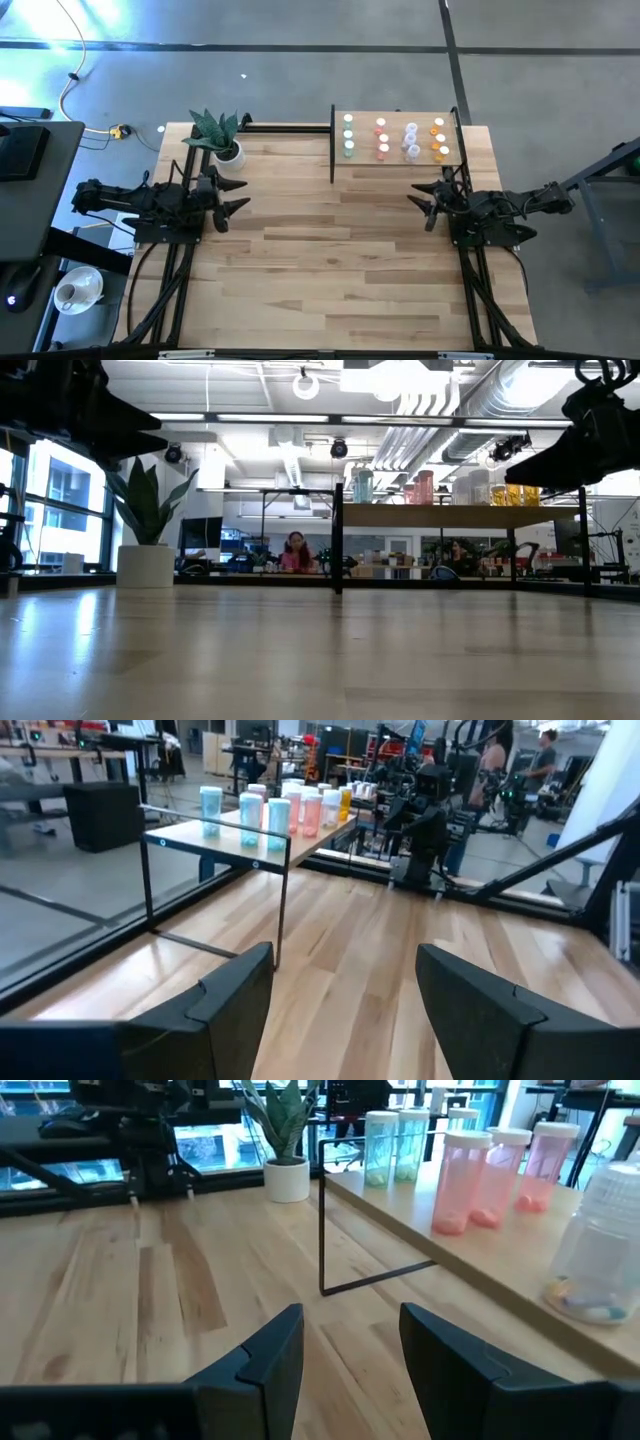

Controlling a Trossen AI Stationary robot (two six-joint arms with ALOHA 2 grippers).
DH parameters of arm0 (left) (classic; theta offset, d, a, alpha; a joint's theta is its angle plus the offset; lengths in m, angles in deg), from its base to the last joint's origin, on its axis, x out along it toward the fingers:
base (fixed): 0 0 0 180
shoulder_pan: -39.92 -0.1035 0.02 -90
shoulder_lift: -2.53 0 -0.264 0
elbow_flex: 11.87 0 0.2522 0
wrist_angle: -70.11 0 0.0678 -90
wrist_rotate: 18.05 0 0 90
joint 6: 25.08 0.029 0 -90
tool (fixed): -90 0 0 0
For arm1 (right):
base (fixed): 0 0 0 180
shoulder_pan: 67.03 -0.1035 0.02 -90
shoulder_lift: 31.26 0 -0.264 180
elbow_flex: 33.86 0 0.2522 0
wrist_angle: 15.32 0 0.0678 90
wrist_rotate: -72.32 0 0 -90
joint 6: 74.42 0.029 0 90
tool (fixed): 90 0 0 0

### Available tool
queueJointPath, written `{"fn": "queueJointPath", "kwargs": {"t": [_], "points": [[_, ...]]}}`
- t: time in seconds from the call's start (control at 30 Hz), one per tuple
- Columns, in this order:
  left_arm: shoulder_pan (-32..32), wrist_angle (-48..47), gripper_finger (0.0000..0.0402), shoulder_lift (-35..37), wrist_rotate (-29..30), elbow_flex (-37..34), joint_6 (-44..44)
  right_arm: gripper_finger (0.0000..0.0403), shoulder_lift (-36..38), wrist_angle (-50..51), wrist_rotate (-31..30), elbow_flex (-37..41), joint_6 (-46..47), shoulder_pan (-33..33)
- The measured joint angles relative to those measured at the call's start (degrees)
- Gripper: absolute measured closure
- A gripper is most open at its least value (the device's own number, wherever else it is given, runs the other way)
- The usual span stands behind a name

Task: Pick and place medicine bottles onto shelf by color
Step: Return to Home position

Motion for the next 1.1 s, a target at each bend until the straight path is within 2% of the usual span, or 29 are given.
{"fn": "queueJointPath", "kwargs": {"t": [0.2,0.43,1.1], "points": [[0.0,1.15,0.0165,-0.04,-0.06,0.0,-1.84,0.0245,0.0,0.02,0.02,0.0,4.2,0.0],[0.0,-3.85,0.0165,-0.06,1.16,0.0,0.16,0.0245,-0.02,0.52,3.25,0.0,13.59,0.0],[0.48,-4.75,0.0165,-0.12,0.87,0.0,0.17,0.0245,-0.02,0.52,3.5,0.0,13.73,0.0]]}}
